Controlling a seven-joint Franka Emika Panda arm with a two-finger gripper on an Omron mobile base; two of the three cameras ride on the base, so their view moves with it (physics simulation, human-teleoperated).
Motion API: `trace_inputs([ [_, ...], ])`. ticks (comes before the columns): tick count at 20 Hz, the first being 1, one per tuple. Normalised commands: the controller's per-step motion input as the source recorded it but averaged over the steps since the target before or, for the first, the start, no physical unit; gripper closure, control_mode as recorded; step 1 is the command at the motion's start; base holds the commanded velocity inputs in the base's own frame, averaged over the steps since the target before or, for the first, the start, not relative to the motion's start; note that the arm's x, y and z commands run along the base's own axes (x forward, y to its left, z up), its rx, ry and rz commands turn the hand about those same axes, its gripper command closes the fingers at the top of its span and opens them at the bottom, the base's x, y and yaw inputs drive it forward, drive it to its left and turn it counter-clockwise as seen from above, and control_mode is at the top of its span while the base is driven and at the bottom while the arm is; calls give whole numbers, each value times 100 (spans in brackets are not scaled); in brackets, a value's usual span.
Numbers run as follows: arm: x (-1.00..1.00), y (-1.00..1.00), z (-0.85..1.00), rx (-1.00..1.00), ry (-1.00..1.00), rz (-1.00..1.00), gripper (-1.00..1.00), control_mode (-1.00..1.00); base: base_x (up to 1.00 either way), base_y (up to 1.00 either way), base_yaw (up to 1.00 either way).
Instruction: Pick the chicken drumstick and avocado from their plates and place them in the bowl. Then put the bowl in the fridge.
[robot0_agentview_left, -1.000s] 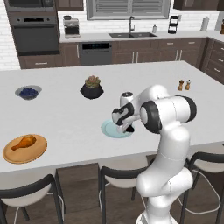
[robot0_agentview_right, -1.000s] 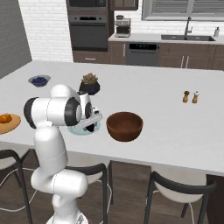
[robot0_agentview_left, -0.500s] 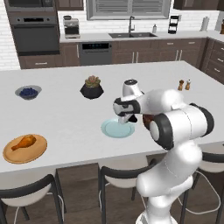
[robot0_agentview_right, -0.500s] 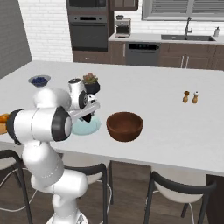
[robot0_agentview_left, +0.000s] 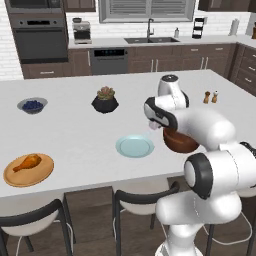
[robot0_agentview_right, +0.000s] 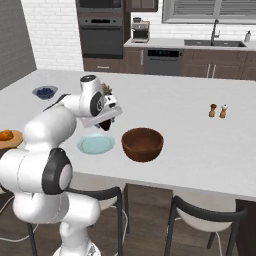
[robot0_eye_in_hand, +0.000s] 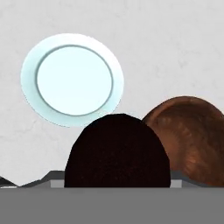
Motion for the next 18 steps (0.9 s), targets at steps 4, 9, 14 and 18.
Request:
trace_inputs([
  [4, -1, -60, 80, 9, 12, -19, 100, -100, 0, 0, 0],
  [9, 1, -85, -3, 21, 20, -17, 100, -100, 0, 0, 0],
  [14, 35, -73, -33, 10, 13, -3, 100, -100, 0, 0, 0],
  [18, 42, -45, -56, 0, -4, 0, 100, -100, 0, 0, 0],
])
